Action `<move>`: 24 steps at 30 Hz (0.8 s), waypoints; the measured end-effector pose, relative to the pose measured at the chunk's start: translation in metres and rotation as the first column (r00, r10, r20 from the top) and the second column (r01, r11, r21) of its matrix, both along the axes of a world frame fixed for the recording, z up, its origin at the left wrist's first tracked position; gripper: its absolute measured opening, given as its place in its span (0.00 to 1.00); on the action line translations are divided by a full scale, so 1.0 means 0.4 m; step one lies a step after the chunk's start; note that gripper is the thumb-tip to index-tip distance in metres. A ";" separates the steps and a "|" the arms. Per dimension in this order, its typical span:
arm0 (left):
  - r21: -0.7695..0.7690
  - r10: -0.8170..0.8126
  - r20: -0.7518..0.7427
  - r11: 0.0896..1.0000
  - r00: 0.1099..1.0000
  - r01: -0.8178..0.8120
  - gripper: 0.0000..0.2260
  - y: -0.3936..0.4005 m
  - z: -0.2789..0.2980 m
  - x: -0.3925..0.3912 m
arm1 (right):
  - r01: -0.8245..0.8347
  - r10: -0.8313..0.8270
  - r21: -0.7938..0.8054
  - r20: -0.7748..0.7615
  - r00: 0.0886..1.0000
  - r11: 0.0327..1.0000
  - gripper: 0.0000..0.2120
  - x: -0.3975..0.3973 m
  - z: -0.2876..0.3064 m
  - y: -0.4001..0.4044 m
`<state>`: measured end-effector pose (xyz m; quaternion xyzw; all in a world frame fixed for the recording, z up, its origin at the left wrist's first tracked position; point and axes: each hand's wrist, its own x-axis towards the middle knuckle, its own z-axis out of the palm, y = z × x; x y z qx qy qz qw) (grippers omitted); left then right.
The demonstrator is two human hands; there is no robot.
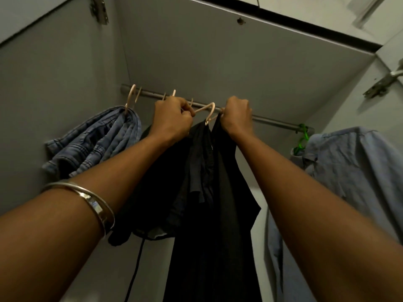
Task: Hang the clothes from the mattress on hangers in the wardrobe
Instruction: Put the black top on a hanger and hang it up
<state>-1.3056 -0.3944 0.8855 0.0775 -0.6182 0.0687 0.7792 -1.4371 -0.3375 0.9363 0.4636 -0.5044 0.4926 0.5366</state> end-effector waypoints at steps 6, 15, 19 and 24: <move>0.001 0.064 0.078 0.998 0.995 -0.064 0.10 0.034 -0.035 0.011 | 0.066 -0.066 0.038 0.000 0.998 0.997 0.09 0.016 -0.052 0.056; 0.102 0.029 0.171 0.994 0.985 -0.047 0.09 0.140 -0.193 -0.012 | 0.095 -0.097 0.042 0.041 0.994 0.995 0.07 -0.029 -0.221 0.217; 0.168 -0.073 0.242 0.985 0.968 0.032 0.10 0.218 -0.320 -0.080 | -0.003 -0.007 0.077 0.130 0.991 0.997 0.07 -0.084 -0.360 0.289; 0.374 -0.413 0.280 0.878 0.867 0.298 0.10 0.337 -0.516 -0.192 | -0.168 0.132 0.065 0.372 0.919 0.984 0.10 -0.120 -0.623 0.476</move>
